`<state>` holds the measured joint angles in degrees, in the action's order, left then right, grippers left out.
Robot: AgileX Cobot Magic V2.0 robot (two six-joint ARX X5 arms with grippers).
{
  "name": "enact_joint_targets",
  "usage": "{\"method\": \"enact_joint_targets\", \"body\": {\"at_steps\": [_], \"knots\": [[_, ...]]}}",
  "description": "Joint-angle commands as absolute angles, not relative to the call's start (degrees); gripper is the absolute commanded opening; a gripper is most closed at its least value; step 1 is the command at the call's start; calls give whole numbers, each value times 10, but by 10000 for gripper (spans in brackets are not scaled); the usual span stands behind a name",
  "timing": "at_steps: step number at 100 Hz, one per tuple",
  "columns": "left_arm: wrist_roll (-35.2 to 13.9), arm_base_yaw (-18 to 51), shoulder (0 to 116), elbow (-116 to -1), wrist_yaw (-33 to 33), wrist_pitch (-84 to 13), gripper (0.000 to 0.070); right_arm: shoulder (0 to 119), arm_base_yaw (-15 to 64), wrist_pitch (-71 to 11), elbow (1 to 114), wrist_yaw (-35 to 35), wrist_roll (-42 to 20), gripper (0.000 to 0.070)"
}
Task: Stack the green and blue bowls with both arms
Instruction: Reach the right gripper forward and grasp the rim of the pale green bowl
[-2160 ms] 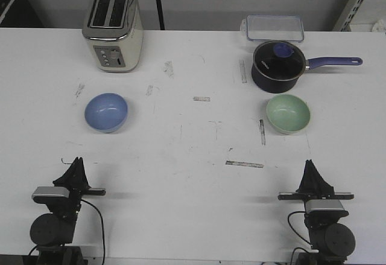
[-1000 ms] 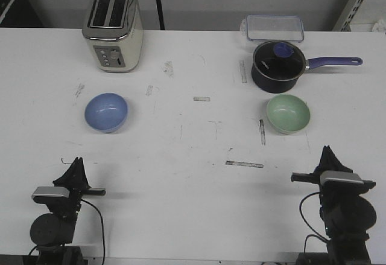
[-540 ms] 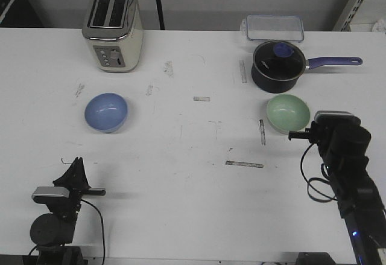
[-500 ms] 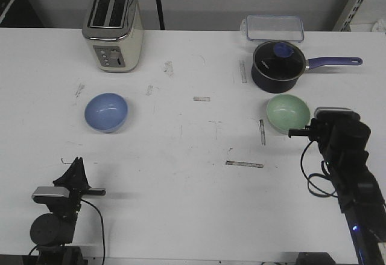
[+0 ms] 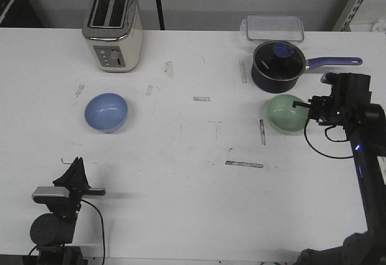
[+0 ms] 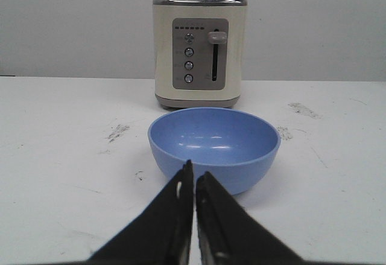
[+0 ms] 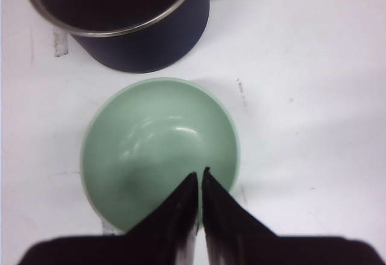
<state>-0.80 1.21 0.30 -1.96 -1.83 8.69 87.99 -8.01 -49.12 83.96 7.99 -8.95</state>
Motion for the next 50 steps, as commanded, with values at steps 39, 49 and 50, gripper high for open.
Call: {"method": "enact_joint_targets", "body": {"at_steps": [39,49,50], "knots": [[-11,12,2,-7,-22,95,2,989,-114,-502,898,91,-87,431],[-11,12,2,-7,-21,95,1,999,-114,-502,898,93,-81,445],[-11,12,2,-7,-22,95,2,1001,-114,-502,898,92,-80,445]]}}
